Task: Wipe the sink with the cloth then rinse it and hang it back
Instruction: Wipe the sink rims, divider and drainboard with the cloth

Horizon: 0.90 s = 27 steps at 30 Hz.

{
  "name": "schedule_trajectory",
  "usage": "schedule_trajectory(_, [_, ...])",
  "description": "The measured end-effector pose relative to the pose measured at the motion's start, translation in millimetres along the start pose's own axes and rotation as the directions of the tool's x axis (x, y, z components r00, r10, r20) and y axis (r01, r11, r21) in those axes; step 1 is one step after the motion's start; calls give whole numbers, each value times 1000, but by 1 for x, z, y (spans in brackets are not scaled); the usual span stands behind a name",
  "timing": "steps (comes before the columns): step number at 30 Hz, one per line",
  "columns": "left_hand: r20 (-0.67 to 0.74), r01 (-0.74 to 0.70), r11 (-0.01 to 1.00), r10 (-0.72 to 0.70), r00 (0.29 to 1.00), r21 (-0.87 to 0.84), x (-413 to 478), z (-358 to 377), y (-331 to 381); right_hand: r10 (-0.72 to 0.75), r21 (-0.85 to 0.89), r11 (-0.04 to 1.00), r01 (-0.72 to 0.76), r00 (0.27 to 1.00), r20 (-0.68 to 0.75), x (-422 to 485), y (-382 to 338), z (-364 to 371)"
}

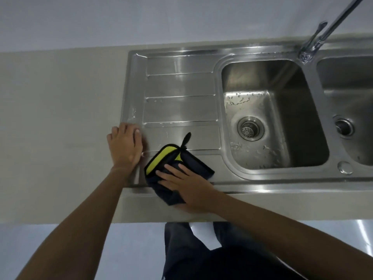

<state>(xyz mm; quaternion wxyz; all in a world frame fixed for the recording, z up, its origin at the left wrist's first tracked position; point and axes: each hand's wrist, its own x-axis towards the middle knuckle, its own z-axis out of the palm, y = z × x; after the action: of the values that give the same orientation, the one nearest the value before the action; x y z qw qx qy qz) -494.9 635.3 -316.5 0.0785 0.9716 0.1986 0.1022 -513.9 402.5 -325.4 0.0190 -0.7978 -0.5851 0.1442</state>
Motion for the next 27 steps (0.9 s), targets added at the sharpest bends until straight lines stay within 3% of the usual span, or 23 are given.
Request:
schedule_trajectory(3, [-7, -64, 997, 64, 998, -48, 12, 2, -12, 21, -15, 1000, -21, 1000, -5, -30, 17, 1])
schedule_trajectory(7, [68, -135, 985, 143, 987, -110, 31, 13, -30, 153, 23, 988, -153, 987, -38, -67, 30, 4])
schedule_trajectory(11, [163, -87, 986, 110, 981, -139, 38, 24, -40, 258, 72, 965, -252, 963, -82, -56, 6, 4])
schedule_trajectory(17, [113, -54, 953, 91, 989, -298, 38, 26, -48, 66, 130, 990, -55, 995, -79, 45, -41, 7])
schedule_trajectory(21, [87, -127, 932, 166, 982, -341, 43, 14, -62, 43, 124, 992, -28, 992, -118, 83, -38, 5])
schedule_trajectory(24, [99, -207, 928, 249, 963, -311, 46, 15, -71, 194, 70, 980, -184, 966, -172, 86, -5, 0])
schedule_trajectory(27, [104, -220, 926, 262, 959, -306, 44, 20, -72, 436, 96, 900, -425, 872, -223, 71, 35, -6])
